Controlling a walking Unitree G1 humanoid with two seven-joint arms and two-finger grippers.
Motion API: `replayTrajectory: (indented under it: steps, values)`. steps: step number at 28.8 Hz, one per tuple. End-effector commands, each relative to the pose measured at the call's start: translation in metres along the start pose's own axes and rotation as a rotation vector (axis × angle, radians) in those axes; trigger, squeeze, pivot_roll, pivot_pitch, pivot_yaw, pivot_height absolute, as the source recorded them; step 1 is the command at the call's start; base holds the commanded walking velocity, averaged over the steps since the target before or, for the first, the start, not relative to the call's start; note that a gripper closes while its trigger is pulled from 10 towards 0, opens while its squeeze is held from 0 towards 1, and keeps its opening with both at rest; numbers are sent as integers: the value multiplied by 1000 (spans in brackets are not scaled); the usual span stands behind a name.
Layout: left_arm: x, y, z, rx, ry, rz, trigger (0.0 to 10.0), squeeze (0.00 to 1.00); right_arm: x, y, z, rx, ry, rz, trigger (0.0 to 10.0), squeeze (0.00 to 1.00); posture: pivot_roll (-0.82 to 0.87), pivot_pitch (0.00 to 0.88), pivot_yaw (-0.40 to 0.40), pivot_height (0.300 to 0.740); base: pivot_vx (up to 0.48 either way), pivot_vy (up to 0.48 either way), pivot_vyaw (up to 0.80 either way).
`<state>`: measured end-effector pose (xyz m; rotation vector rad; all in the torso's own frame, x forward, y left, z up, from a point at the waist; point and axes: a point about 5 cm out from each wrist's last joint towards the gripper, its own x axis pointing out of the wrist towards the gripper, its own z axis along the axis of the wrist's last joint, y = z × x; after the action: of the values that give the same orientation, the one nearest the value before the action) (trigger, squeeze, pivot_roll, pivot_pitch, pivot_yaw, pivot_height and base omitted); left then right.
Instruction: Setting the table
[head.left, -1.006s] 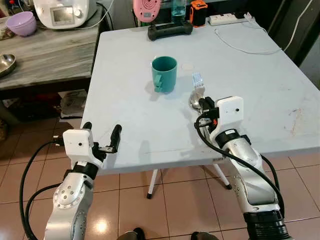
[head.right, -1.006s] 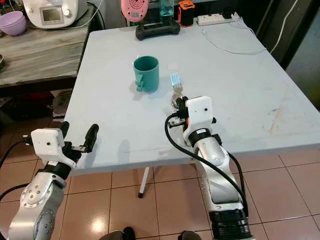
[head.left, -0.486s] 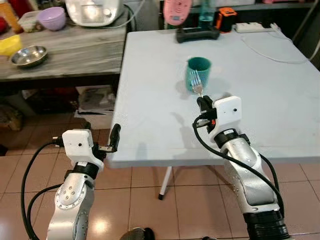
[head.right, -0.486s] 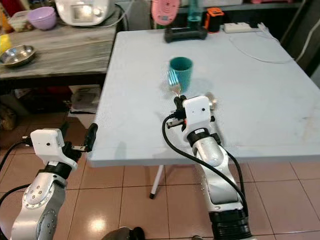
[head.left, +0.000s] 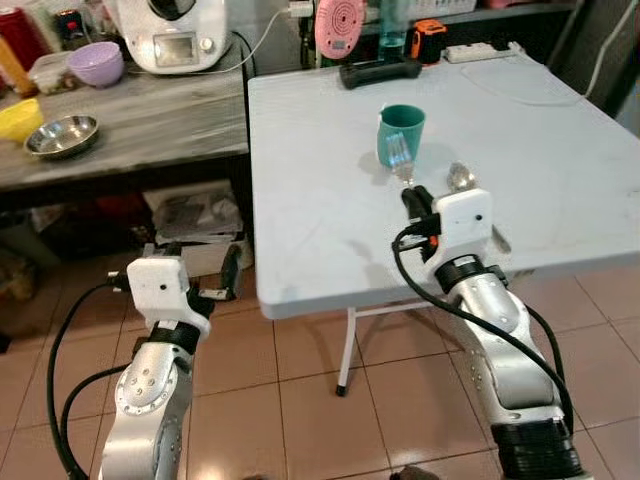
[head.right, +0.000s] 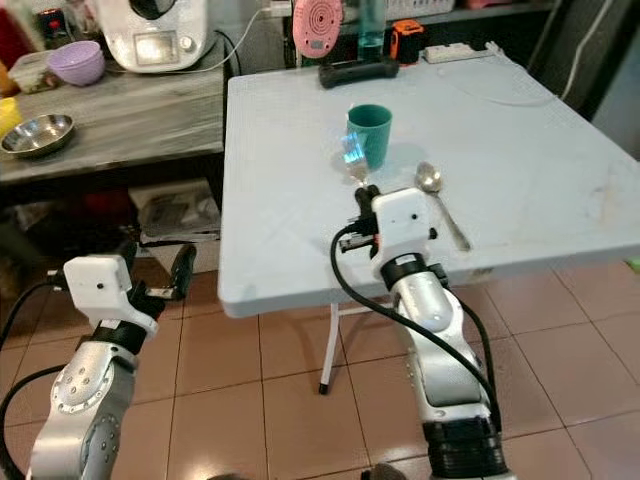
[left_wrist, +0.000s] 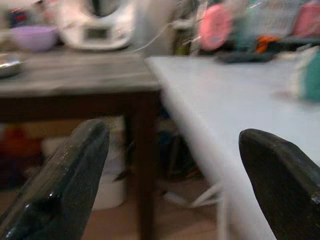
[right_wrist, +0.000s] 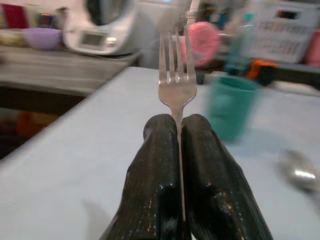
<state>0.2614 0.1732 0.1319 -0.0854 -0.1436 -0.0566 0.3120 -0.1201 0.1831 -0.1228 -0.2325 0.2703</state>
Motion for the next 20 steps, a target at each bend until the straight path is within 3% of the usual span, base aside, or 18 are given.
replayTrajectory:
  steps: [1, 17, 20]
  values:
    - [-1, 5, 0, 16, 2, 27, 10000, 0, 4, 6, 8, -5, -38, 21, 10000, 0, -88, 122, 88, 740, 0, 480, 0]
    - [2, 2, 1, 22, -11, 31, 10000, 0, 7, 5, 10, -24, -53, 12, 10000, 0, -88, 116, 94, 740, 0, 480, 0]
    - [3, 0, 1, 16, -14, 28, 10000, 0, 7, 5, 10, -24, -55, 11, 10000, 0, -91, 117, 93, 740, 0, 480, 413]
